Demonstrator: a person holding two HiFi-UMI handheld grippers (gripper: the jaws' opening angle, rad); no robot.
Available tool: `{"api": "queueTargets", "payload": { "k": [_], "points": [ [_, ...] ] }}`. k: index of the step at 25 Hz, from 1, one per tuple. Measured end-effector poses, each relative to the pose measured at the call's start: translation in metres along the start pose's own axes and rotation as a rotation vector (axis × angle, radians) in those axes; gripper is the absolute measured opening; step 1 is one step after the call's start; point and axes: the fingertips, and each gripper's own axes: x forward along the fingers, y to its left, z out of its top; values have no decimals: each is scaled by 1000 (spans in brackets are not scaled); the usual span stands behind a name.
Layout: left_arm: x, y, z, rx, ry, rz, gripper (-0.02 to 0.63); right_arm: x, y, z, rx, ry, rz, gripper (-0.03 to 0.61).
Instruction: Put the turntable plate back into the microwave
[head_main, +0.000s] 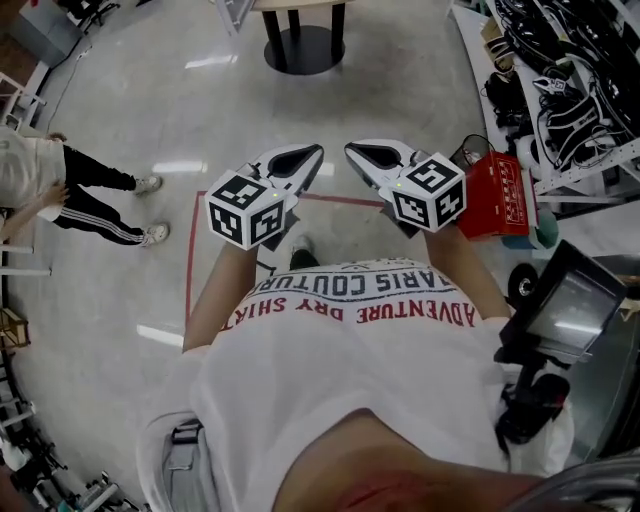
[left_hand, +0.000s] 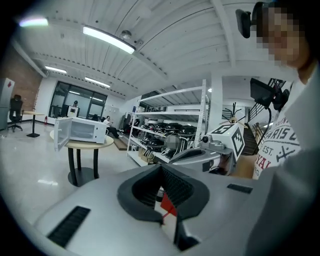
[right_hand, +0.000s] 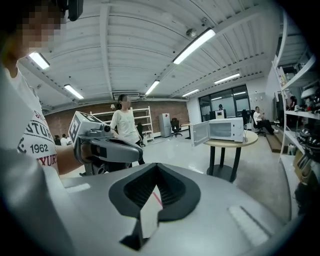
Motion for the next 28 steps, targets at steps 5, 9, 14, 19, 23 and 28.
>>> {"api": "queueTargets", "payload": {
  "k": [5, 9, 14, 19, 23, 28],
  "points": [
    [-8, -39, 1, 52, -8, 9, 0, -34, 20, -4, -33, -24, -10, 0],
    [-14, -54, 5, 73, -18, 2, 0, -47, 33, -5, -43, -37, -17, 0],
    [-20, -66, 6, 88, -19, 0, 0, -58, 45, -4, -49, -48, -18, 0],
    [-24, -72, 6, 93, -18, -2, 0, -63, 51, -2, -58, -54, -20, 0],
    [-27, -76, 4, 88, -21, -5, 0, -66, 55, -5, -57, -52, -24, 0],
    [-34, -80, 1, 94, -12, -1, 0, -68, 63, -6, -57, -51, -23, 0]
  ]
}}
